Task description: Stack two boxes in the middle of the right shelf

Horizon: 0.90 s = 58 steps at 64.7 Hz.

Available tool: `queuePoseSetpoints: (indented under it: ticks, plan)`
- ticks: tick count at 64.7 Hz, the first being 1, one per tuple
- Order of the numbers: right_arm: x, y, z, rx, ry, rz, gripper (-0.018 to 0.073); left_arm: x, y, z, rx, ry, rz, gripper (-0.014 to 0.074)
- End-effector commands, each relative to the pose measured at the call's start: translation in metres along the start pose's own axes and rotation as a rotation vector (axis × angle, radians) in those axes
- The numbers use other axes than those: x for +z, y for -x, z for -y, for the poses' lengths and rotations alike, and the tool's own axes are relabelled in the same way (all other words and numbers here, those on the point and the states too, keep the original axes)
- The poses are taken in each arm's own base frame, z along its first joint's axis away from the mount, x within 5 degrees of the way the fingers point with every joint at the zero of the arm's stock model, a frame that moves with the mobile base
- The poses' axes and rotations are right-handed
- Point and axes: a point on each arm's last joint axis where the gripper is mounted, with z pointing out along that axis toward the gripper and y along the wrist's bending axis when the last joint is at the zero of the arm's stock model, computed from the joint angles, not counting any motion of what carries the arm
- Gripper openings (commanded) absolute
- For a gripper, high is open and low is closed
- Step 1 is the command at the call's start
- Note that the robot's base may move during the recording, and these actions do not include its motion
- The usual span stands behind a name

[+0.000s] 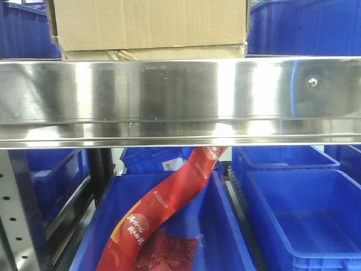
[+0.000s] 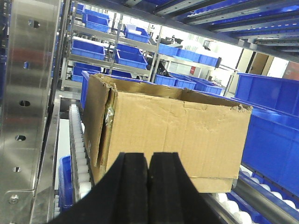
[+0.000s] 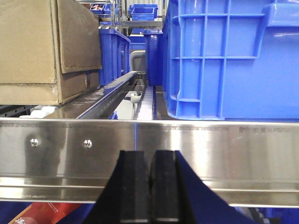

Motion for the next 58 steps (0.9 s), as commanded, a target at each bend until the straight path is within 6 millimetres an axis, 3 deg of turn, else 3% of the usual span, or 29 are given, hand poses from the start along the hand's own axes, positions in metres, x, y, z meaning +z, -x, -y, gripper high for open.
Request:
queuePoseSetpoints:
  ticks: [1, 38, 45, 58]
  plan:
    - [0.000, 0.001, 0.000, -0.004, -0.007, 0.022, -0.0160, -0.001, 0.002, 0.000, 0.000, -0.005, 0.025, -0.0111]
    - [0.000, 0.001, 0.000, -0.004, -0.007, 0.022, -0.0160, -0.001, 0.000, -0.005, 0.055, 0.049, 0.016, -0.0111]
    - [0.000, 0.001, 0.000, -0.004, -0.007, 0.022, -0.0160, -0.007, -0.017, -0.016, 0.124, 0.137, 0.015, -0.0111]
    - [0.000, 0.001, 0.000, -0.004, -0.007, 0.022, -0.0160, -0.025, -0.067, -0.033, 0.242, 0.246, 0.068, -0.0111]
